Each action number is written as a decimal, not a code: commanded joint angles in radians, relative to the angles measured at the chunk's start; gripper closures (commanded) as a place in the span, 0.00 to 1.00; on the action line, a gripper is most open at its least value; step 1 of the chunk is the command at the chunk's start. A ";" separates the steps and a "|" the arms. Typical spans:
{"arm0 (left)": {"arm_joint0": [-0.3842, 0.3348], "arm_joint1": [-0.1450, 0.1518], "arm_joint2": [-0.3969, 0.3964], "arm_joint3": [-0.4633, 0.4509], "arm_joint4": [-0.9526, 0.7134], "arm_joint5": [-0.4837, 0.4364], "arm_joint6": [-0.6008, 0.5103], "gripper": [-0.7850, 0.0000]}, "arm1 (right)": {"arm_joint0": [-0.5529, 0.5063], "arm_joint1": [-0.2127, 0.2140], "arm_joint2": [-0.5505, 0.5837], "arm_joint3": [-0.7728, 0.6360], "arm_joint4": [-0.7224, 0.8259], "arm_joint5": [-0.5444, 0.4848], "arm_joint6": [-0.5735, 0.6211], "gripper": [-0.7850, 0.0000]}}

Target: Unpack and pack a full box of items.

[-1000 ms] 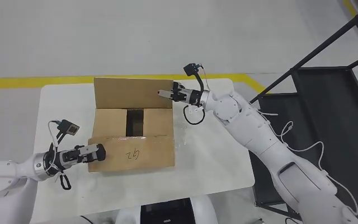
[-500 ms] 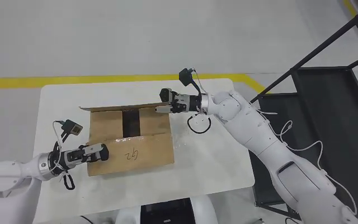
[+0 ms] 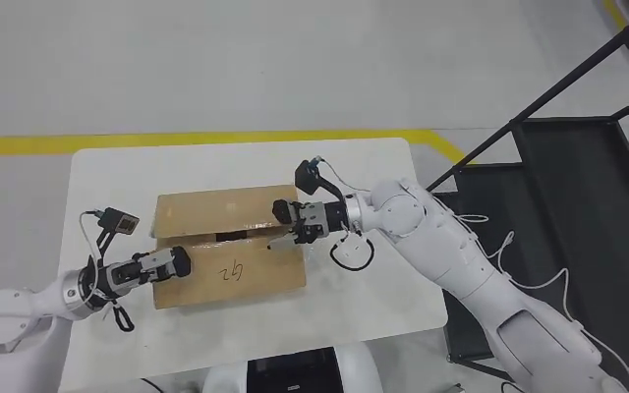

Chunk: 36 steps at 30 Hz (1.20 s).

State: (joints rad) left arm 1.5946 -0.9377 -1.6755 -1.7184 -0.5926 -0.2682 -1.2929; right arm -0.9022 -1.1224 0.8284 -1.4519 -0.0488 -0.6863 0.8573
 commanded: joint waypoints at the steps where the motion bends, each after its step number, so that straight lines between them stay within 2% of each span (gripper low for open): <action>1: -0.013 -0.001 0.018 0.015 0.013 -0.002 0.001 0.00 | -0.007 -0.001 -0.013 0.006 0.034 0.039 0.036 0.00; 12: -0.075 -0.004 0.054 0.058 0.004 -0.030 0.028 0.00 | 0.000 -0.019 -0.050 0.071 0.101 0.057 0.030 0.00; 21: -0.123 0.007 0.013 0.130 0.044 0.012 0.038 0.00 | 0.003 -0.026 -0.052 0.097 0.101 0.052 0.018 0.00; 26: -0.140 0.012 0.015 0.162 0.070 0.043 0.007 0.00 | 0.000 -0.028 -0.049 0.094 0.097 0.046 0.009 0.00; 36: -0.130 0.025 -0.027 0.176 0.125 0.040 0.004 0.00 | -0.016 -0.019 -0.010 0.068 0.086 0.044 0.002 0.00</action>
State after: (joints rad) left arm 1.4633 -0.9134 -1.6993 -1.5419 -0.4696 -0.2236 -1.2906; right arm -0.9162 -1.1423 0.8131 -1.3774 0.0355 -0.6396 0.8593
